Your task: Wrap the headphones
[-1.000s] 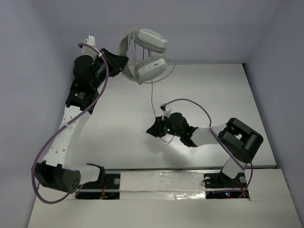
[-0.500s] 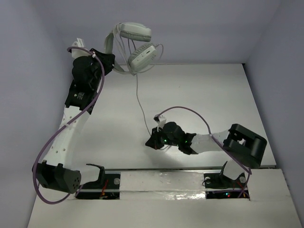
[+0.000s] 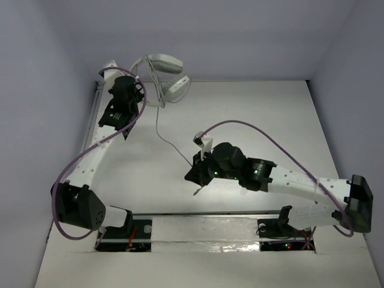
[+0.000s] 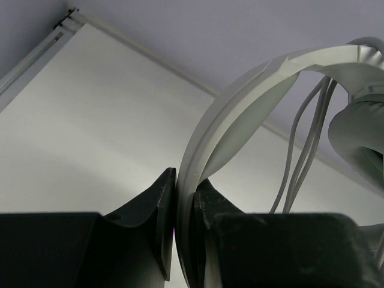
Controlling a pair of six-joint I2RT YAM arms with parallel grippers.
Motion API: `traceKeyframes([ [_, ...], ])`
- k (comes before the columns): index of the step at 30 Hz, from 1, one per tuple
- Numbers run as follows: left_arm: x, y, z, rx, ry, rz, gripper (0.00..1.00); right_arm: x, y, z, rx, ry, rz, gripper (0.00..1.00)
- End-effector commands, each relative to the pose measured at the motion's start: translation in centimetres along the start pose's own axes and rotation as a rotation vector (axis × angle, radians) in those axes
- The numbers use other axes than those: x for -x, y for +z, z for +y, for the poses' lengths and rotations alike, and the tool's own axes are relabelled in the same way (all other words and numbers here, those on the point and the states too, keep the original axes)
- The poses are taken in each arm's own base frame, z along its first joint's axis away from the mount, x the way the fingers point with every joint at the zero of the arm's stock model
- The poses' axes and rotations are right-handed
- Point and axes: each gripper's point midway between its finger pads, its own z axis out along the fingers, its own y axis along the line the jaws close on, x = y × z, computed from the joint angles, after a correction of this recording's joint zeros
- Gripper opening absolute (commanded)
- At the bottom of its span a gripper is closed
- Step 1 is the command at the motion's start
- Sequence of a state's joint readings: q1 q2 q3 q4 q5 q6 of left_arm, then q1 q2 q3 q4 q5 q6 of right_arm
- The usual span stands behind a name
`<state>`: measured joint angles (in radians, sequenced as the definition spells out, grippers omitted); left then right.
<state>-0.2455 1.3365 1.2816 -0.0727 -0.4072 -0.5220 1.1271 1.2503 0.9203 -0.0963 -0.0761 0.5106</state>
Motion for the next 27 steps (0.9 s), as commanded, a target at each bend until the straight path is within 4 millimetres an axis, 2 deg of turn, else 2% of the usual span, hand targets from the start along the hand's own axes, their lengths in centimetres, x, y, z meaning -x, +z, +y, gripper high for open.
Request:
traceKeyframes([
  [1, 0.3, 0.1, -1.7, 0.008, 0.036, -0.083, 0.00, 3.3, -3.6, 0.9, -0.063, -0.098, 0.003, 0.00],
  [2, -0.4, 0.2, -1.3, 0.048, 0.067, -0.078, 0.00, 4.3, -4.1, 0.7, -0.096, -0.110, -0.016, 0.00],
  [3, -1.5, 0.9, -1.6, 0.067, 0.095, -0.067, 0.00, 5.0, -4.5, 0.8, -0.112, -0.124, -0.022, 0.00],
  [4, -2.9, 0.7, -2.1, 0.067, 0.140, -0.041, 0.00, 5.2, -5.0, 0.6, -0.132, -0.149, -0.003, 0.00],
  [5, -3.5, 0.8, -2.2, 0.079, 0.156, -0.037, 0.00, 6.9, -5.7, 1.5, -0.121, -0.162, -0.037, 0.00],
  [6, -5.0, 0.9, -2.9, 0.069, 0.177, -0.013, 0.00, 7.1, -6.0, 1.5, -0.127, -0.191, -0.026, 0.00],
  [7, -5.4, 1.1, -2.9, 0.070, 0.183, -0.005, 0.00, 7.4, -6.3, 1.6, -0.129, -0.204, -0.024, 0.00],
  [8, -6.3, 0.9, -3.8, 0.045, 0.196, 0.013, 0.00, 8.8, -6.9, 2.2, -0.129, -0.213, -0.052, 0.00],
  [11, -8.5, 0.6, -5.0, 0.008, 0.230, 0.051, 0.00, 10.5, -8.0, 1.1, -0.220, -0.249, -0.093, 0.00],
  [12, -9.6, 0.4, -4.9, 0.000, 0.250, 0.069, 0.00, 11.6, -8.7, 0.8, -0.260, -0.256, -0.131, 0.00],
  [14, -10.7, 0.0, -5.4, -0.038, 0.263, 0.086, 0.00, 12.6, -9.4, 0.3, -0.300, -0.283, -0.162, 0.00],
  [16, -12.2, -0.5, -5.2, -0.064, 0.283, 0.118, 0.00, 13.9, -10.2, -0.5, -0.369, -0.306, -0.202, 0.00],
  [17, -12.8, -1.1, -6.1, -0.110, 0.286, 0.124, 0.00, 14.2, -10.3, -1.0, -0.400, -0.313, -0.208, 0.00],
  [18, -13.9, -1.7, -6.0, -0.125, 0.316, 0.145, 0.00, 14.7, -10.7, -1.8, -0.457, -0.322, -0.227, 0.00],
  [22, -15.7, -3.9, -6.1, -0.192, 0.386, 0.181, 0.00, 15.6, -11.6, -4.5, -0.624, -0.384, -0.253, 0.00],
  [26, -17.1, -6.1, -6.3, -0.255, 0.450, 0.234, 0.00, 16.5, -12.3, -6.1, -0.722, -0.414, -0.295, 0.00],
  [27, -16.8, -6.4, -6.4, -0.264, 0.453, 0.238, 0.00, 16.8, -12.7, -6.4, -0.749, -0.415, -0.312, 0.00],
])
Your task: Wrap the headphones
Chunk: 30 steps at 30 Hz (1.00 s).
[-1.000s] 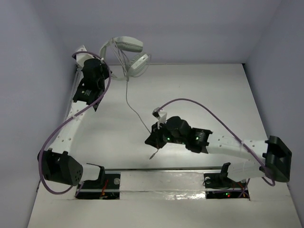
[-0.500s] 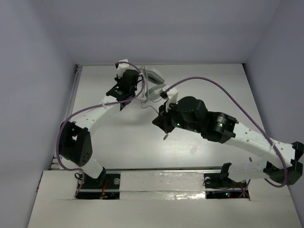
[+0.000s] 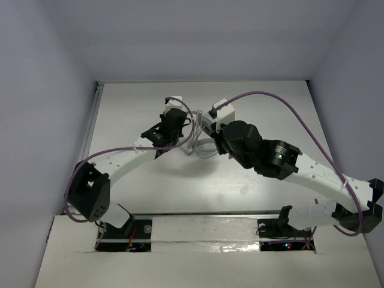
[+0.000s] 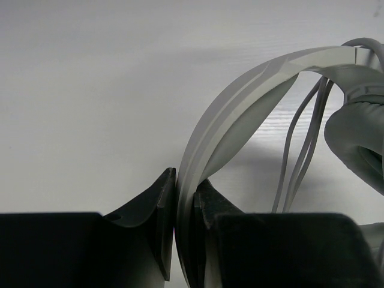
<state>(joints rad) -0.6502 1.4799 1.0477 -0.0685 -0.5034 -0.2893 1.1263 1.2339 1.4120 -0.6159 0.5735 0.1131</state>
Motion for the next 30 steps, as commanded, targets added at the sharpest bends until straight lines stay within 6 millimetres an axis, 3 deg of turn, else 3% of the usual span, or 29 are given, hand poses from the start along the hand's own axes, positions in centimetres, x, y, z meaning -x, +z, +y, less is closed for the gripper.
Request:
traceKeyframes([
  [1, 4.9, -3.3, -2.4, -0.137, -0.063, -0.137, 0.00, 2.6, 0.0, -3.3, -0.161, -0.005, -0.103, 0.00],
  [5, 3.6, -5.1, -3.5, -0.227, -0.011, -0.081, 0.00, 2.9, 0.6, -4.8, -0.219, 0.021, -0.146, 0.00],
  [12, 4.2, -8.5, -4.0, -0.359, 0.028, -0.073, 0.00, 2.3, 2.3, -8.5, -0.310, 0.064, -0.166, 0.00],
  [20, 1.5, -8.6, -2.8, -0.348, 0.143, -0.006, 0.00, 2.3, 3.2, -11.9, -0.390, 0.083, -0.175, 0.00],
  [30, 4.6, -13.0, -5.4, -0.578, 0.094, -0.080, 0.00, -0.9, 7.4, -9.8, -0.259, 0.158, -0.129, 0.00],
])
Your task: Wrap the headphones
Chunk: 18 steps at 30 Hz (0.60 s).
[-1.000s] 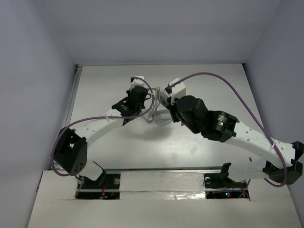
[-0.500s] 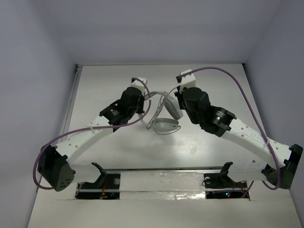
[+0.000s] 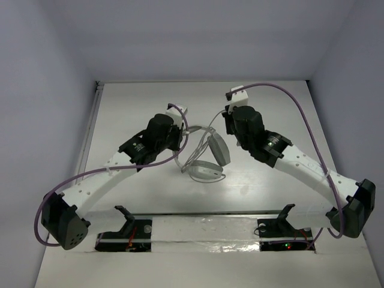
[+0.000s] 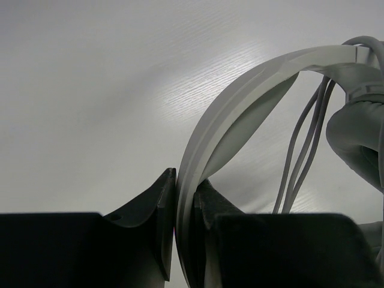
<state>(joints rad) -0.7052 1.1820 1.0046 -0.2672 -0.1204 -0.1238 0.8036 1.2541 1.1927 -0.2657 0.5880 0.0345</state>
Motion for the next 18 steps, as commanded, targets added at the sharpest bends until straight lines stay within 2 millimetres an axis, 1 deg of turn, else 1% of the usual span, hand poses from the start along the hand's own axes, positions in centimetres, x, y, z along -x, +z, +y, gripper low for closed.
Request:
traceKeyframes([
  [1, 5.7, -2.8, -2.5, -0.144, -0.048, -0.166, 0.00, 0.9, 1.0, 1.1, 0.050, 0.096, -0.058, 0.00],
  [2, 5.9, -3.1, -3.2, -0.184, -0.046, -0.168, 0.00, 0.8, 1.0, 1.3, 0.061, 0.109, -0.062, 0.00],
  [3, 6.3, -3.4, -3.4, -0.200, -0.051, -0.181, 0.00, 0.7, 1.2, 1.3, 0.078, 0.122, -0.065, 0.01],
  [5, 6.8, -3.7, -3.3, -0.216, -0.071, -0.196, 0.00, 0.1, 1.2, 1.9, 0.106, 0.144, -0.062, 0.03],
  [6, 7.0, -3.8, -3.4, -0.221, -0.075, -0.204, 0.00, 0.1, 0.9, 2.1, 0.122, 0.153, -0.069, 0.05],
  [8, 7.4, -3.7, -2.5, -0.203, -0.104, -0.212, 0.00, -0.6, 1.1, 1.8, 0.115, 0.170, -0.064, 0.07],
  [11, 8.1, -3.9, -2.0, -0.229, -0.132, -0.226, 0.00, -0.7, 0.7, 2.1, 0.137, 0.207, -0.078, 0.07],
  [12, 8.3, -4.1, -1.8, -0.236, -0.141, -0.236, 0.00, -1.5, 0.8, 1.8, 0.132, 0.215, -0.069, 0.08],
  [14, 8.9, -4.3, -1.3, -0.233, -0.161, -0.255, 0.00, -1.5, 0.7, 1.6, 0.139, 0.251, -0.079, 0.08],
  [15, 9.3, -4.6, -0.6, -0.221, -0.177, -0.274, 0.00, -2.4, 0.6, 2.1, 0.162, 0.253, -0.065, 0.11],
  [16, 9.7, -4.8, -0.3, -0.226, -0.189, -0.287, 0.00, -1.6, 0.5, 2.4, 0.185, 0.280, -0.101, 0.13],
  [17, 10.0, -5.2, -0.7, -0.262, -0.191, -0.296, 0.00, -1.7, 0.5, 2.5, 0.199, 0.306, -0.105, 0.13],
  [18, 10.4, -5.5, -0.6, -0.272, -0.204, -0.307, 0.00, -2.5, 0.6, 2.9, 0.227, 0.313, -0.092, 0.13],
])
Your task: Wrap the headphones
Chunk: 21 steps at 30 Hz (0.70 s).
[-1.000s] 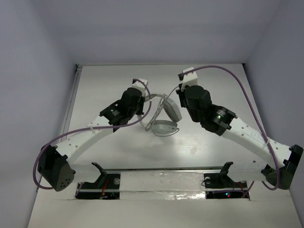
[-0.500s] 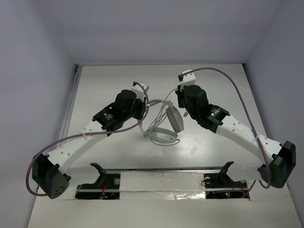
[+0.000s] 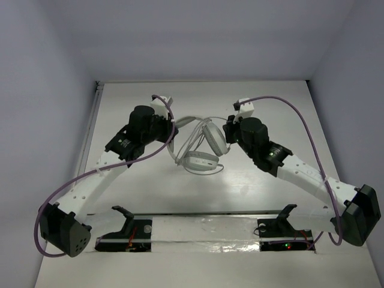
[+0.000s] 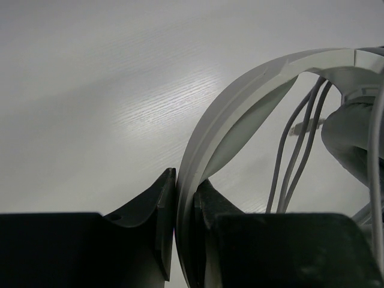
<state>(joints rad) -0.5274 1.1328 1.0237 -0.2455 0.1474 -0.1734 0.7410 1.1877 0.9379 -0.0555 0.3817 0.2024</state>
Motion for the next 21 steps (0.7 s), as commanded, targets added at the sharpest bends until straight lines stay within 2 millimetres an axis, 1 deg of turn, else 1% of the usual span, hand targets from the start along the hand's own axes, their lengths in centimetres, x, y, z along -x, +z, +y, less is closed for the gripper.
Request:
traceKeyframes([
  [1, 7.7, -3.4, -3.2, -0.164, -0.058, -0.248, 0.00, 2.3, -0.2, 1.8, 0.113, 0.122, -0.105, 0.13],
  [2, 8.0, -3.7, -3.8, -0.195, -0.057, -0.255, 0.00, 2.3, 0.0, 2.2, 0.131, 0.144, -0.114, 0.13],
  [3, 8.2, -3.9, -4.1, -0.207, -0.067, -0.263, 0.00, 2.2, 0.0, 2.7, 0.163, 0.158, -0.124, 0.17],
  [4, 8.2, -4.0, -4.4, -0.222, -0.071, -0.266, 0.00, 1.5, 0.1, 3.0, 0.179, 0.162, -0.105, 0.17],
  [5, 8.6, -4.2, -4.7, -0.239, -0.072, -0.277, 0.00, 1.8, 0.2, 3.6, 0.208, 0.187, -0.123, 0.17],
  [6, 8.6, -4.2, -4.9, -0.250, -0.077, -0.277, 0.00, 1.7, 0.1, 4.3, 0.248, 0.196, -0.118, 0.18],
  [8, 9.0, -4.4, -5.1, -0.272, -0.091, -0.289, 0.00, 1.5, 0.2, 5.1, 0.286, 0.221, -0.126, 0.19],
  [9, 9.1, -4.4, -5.2, -0.274, -0.098, -0.291, 0.00, 1.2, 0.4, 5.3, 0.299, 0.226, -0.122, 0.22],
  [10, 9.2, -4.5, -5.2, -0.277, -0.103, -0.292, 0.00, 0.9, 0.4, 5.8, 0.324, 0.229, -0.113, 0.22],
  [13, 9.7, -4.9, -5.6, -0.291, -0.120, -0.311, 0.00, -0.4, 0.6, 6.7, 0.376, 0.257, -0.097, 0.25],
  [14, 10.2, -5.1, -5.8, -0.304, -0.125, -0.330, 0.00, -0.3, 0.6, 7.0, 0.393, 0.281, -0.110, 0.26],
  [15, 10.4, -5.2, -5.9, -0.306, -0.129, -0.337, 0.00, -1.1, 0.8, 7.1, 0.400, 0.286, -0.095, 0.29],
  [16, 10.4, -5.2, -5.9, -0.308, -0.135, -0.339, 0.00, -1.9, 1.2, 7.3, 0.406, 0.289, -0.078, 0.29],
  [17, 10.7, -5.4, -6.0, -0.312, -0.136, -0.348, 0.00, -1.9, 1.3, 7.4, 0.411, 0.302, -0.087, 0.31],
  [18, 10.7, -5.4, -6.0, -0.310, -0.145, -0.348, 0.00, -2.3, 1.4, 7.4, 0.409, 0.304, -0.082, 0.32],
  [20, 11.0, -5.5, -6.0, -0.312, -0.150, -0.361, 0.00, -2.6, 1.5, 8.0, 0.445, 0.305, -0.080, 0.33],
  [21, 11.0, -5.5, -6.0, -0.311, -0.155, -0.361, 0.00, -2.9, 1.6, 8.0, 0.445, 0.308, -0.078, 0.36],
])
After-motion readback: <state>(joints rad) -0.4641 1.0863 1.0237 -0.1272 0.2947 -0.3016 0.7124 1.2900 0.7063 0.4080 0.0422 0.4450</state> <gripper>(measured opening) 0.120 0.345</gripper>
